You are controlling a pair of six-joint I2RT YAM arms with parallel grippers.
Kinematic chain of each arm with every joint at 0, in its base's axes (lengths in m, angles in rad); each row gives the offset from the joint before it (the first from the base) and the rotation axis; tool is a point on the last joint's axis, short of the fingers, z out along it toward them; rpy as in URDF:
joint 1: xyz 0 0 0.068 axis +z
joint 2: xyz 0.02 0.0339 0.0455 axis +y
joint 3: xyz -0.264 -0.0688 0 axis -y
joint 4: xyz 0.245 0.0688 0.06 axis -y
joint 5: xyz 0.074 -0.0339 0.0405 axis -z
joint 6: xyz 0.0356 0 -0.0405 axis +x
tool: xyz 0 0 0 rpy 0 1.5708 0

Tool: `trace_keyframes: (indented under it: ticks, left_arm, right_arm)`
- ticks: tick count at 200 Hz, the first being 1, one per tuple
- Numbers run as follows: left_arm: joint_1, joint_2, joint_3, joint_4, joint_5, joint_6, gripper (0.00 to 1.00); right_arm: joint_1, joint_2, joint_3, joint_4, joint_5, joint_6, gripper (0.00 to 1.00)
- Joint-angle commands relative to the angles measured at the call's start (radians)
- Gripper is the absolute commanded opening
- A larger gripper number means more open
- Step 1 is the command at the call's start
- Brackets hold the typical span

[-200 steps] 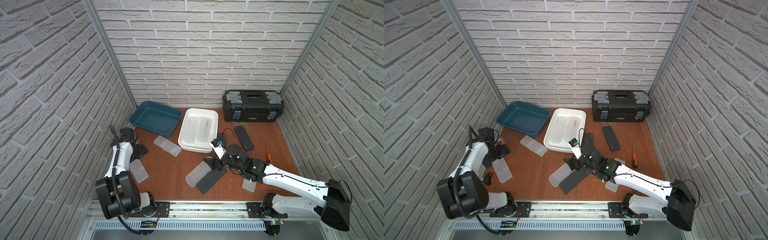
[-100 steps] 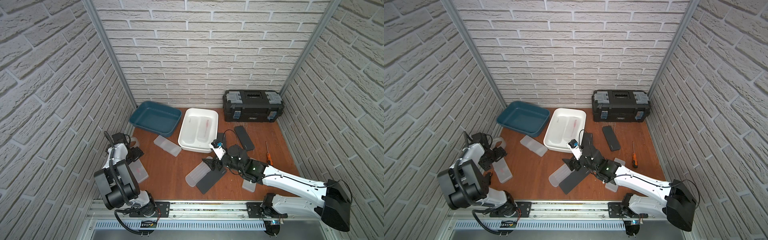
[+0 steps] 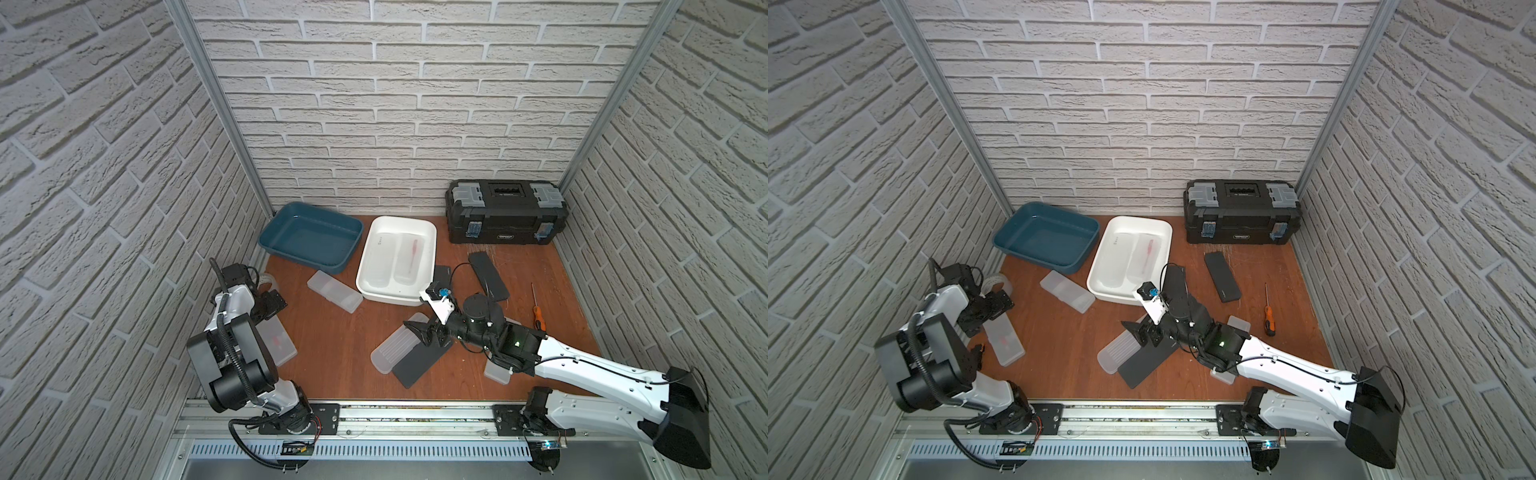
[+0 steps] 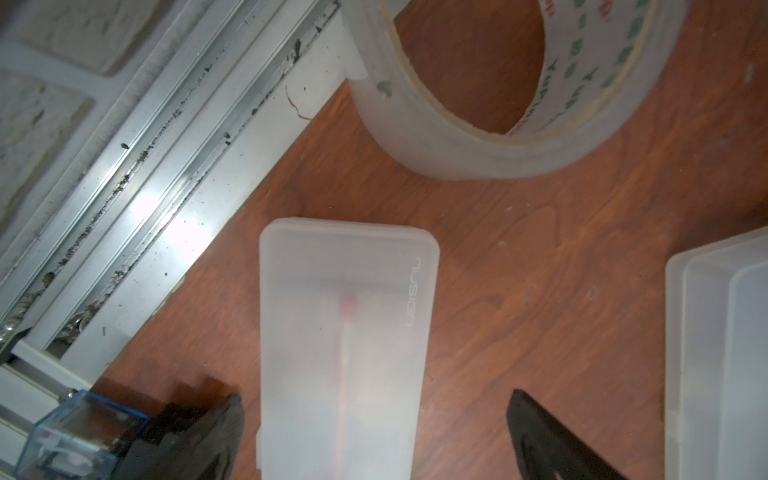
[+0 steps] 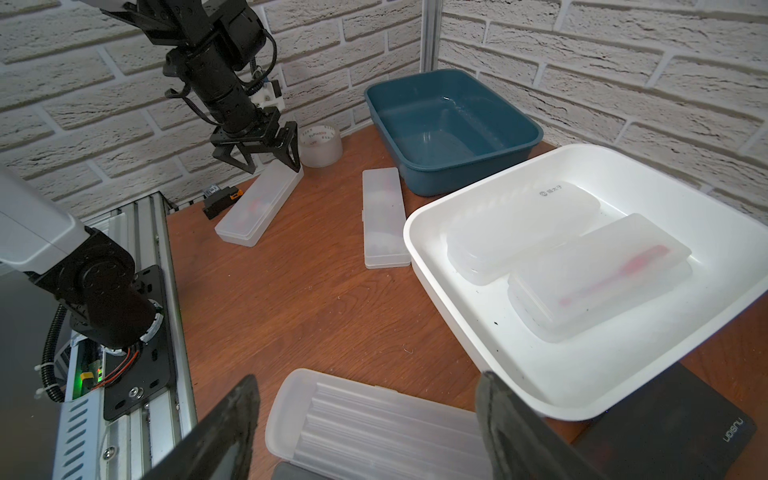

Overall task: Place the pencil cases by color into the storage box
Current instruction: Adjust the pencil case at the center of the board.

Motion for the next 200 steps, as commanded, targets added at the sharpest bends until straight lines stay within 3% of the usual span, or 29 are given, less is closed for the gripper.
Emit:
trace_keyframes:
  ticks: [1, 200]
  left_arm:
    - [0.009, 0.006, -0.002, 0.028, -0.020, 0.018, 0.98]
    - [0.007, 0.120, -0.006, 0.049, -0.036, -0.003, 0.96]
  right_arm:
    - [0.023, -0.013, 0.001, -0.012, 0.037, -0.004, 0.82]
    - [0.060, 0.022, -0.032, 0.016, 0.069, -0.014, 0.82]
